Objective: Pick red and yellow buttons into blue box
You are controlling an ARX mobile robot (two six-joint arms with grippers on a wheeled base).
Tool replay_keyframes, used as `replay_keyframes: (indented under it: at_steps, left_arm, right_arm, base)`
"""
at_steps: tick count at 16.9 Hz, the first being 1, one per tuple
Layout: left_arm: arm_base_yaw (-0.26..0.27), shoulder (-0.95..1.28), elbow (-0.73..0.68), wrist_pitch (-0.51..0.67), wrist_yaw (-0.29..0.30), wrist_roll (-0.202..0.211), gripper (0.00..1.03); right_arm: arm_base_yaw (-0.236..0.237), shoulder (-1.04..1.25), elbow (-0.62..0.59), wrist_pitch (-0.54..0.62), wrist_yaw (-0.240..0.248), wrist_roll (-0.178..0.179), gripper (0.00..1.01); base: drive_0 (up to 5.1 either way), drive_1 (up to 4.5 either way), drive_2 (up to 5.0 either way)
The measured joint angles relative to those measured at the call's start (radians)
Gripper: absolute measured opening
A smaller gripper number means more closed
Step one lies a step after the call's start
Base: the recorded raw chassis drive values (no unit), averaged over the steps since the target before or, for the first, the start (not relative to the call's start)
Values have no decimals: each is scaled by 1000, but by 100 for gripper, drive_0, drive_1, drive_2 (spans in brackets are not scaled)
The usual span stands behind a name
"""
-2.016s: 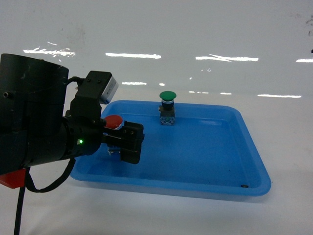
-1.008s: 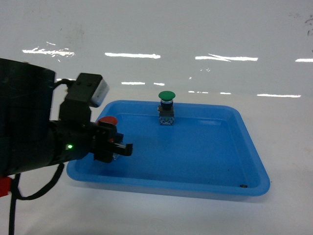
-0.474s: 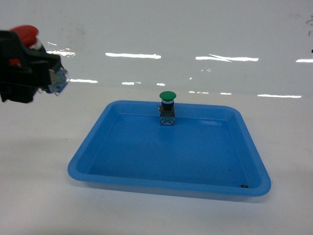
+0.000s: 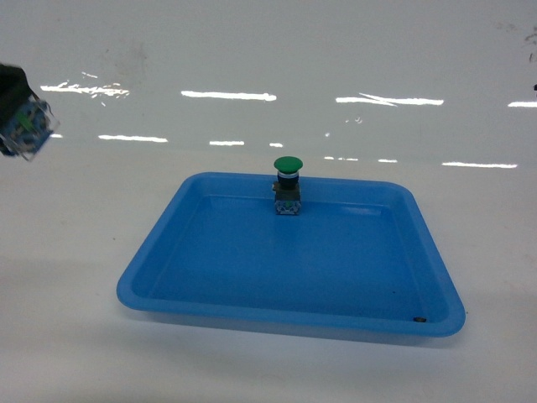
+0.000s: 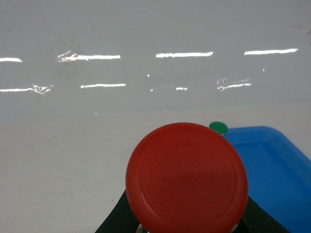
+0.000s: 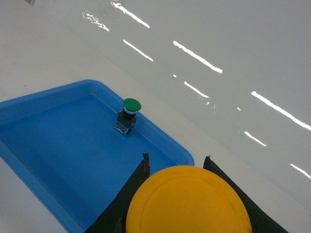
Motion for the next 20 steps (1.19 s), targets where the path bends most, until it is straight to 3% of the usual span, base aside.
replay_keyframes:
  at_steps: [11,20]
  left_arm:
    - [-2,-3,0,-1,-2,-16,24]
    - [-2,-2,0,-1,-2,-16,24]
  right_arm:
    - [0,0,0,0,0,0,29]
    - [0,0,0,0,0,0,29]
  base:
    - [0,0,0]
    - [0,-411,410]
